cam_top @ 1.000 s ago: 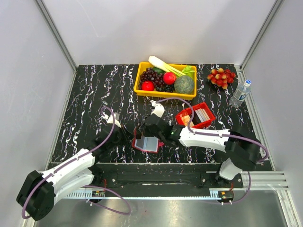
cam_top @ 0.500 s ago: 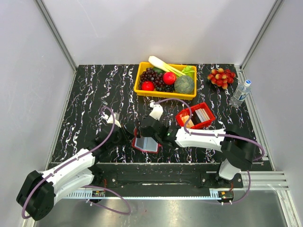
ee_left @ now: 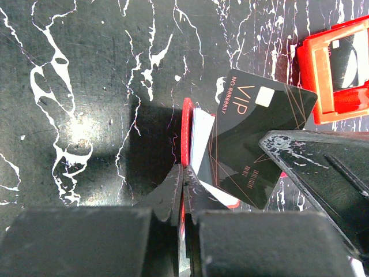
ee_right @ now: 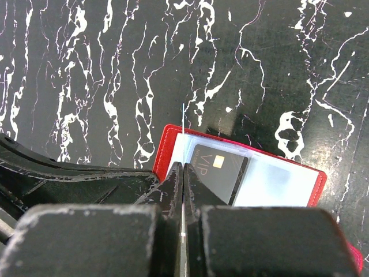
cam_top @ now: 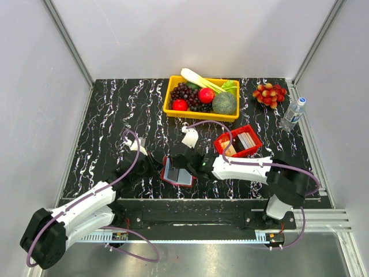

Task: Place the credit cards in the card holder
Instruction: Insert the credit card into the card holder.

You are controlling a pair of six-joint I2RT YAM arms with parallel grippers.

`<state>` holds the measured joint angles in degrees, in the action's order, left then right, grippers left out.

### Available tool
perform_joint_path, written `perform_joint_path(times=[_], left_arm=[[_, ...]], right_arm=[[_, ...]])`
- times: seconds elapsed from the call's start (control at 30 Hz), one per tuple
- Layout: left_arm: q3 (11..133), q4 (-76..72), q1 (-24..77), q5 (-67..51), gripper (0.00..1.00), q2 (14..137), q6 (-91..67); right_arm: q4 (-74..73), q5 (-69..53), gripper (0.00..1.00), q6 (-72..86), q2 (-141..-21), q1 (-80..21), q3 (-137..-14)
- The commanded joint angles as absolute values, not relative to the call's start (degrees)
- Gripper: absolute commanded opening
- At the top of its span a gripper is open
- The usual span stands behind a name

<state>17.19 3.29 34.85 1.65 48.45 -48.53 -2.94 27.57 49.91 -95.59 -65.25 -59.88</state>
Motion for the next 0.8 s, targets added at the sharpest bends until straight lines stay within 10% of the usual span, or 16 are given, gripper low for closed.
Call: perform_joint_path(times=[0.0,0.77], left_arm=[[16.79,0.26,34.72,0.62,0.00,47.90,-49.31],[16.61,0.26,34.72,0.79,0.00,47.72,-49.22]], right_arm=[[-5.26,31.11,0.00,48.34,-95.62,-65.92,-63.45],[-3.16,29.36,0.00,49.40,-98.35,-66.01,-64.34]])
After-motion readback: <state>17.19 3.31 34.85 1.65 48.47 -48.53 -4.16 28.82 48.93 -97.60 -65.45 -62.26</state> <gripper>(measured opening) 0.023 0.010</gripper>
